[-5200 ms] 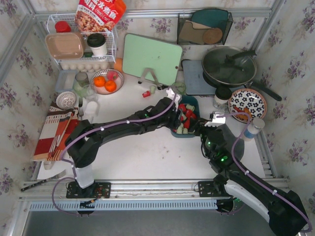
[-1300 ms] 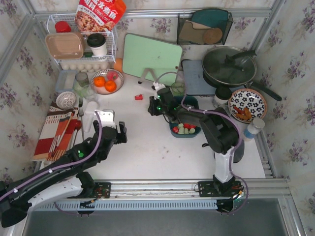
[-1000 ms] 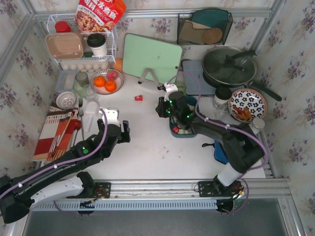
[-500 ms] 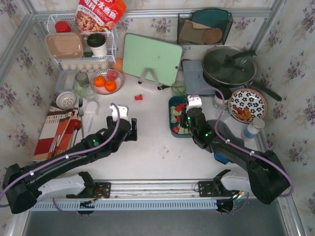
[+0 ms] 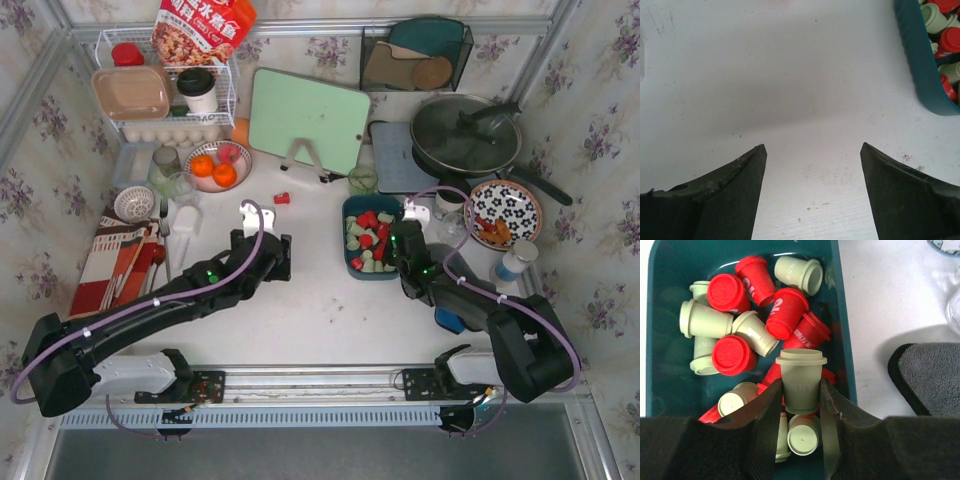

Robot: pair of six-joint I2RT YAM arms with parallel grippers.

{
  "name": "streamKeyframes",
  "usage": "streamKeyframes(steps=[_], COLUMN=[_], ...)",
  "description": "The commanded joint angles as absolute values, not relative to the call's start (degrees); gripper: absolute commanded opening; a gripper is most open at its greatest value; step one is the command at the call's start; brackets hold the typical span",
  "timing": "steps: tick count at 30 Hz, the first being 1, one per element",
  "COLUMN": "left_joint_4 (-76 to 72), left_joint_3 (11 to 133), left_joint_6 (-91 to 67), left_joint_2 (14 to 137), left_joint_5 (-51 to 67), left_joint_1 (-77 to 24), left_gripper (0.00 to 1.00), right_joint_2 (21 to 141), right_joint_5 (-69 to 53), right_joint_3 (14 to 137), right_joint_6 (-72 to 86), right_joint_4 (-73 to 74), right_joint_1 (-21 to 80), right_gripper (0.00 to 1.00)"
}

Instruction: Mix the coffee capsules in the storage basket

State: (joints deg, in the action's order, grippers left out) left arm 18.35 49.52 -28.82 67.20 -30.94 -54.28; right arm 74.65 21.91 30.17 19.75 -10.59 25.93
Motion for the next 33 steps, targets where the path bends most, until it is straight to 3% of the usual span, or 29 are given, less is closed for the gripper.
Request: streamKeyframes(steps=[1,7,11,17,18,19,33], left_joint_4=[18.4,18.4,18.5,18.5,18.4,17.9,12.4], left_joint_3=[50.8,53.2,53.9,54.7,54.7,54.6,60.5], left_joint_6=[-29.2,-29.7,-30.7,-30.5,-30.5,-30.5,-26.4], left_joint_2=[68.9,71.8,72.4,73.0,73.0,73.1,83.3], left_joint_5=[-32.3,-34.3,-35.0,-32.5,-31.5,-30.7,-17.6], left_joint_1=[-54.2,-54.1,-53.4,-51.5,-51.1,-50.7,-40.5], left_gripper=[0.79,0.8,0.9,0.91,0.91,0.91,0.9], right_joint_2=[74.5,74.8,73.3,67.4,65.9,64.7,52.0], right_joint_5=[19.3,15.6,14.6,15.2,15.7,16.5,26.9], right_joint_3=[28.8,29.2,28.8,26.6,26.1,25.4,19.7], right_joint_6=[23.6,23.6,23.5,23.2,23.2,23.2,25.7], right_joint_4=[-13.3,-13.2,-13.3,-14.8,-15.2,-15.5,-18.5], right_joint_1=[25.4,25.4,25.5,25.4,25.5,25.5,25.5], right_gripper=[0.39,0.54,0.64,0.72,0.9,0.99,1.0])
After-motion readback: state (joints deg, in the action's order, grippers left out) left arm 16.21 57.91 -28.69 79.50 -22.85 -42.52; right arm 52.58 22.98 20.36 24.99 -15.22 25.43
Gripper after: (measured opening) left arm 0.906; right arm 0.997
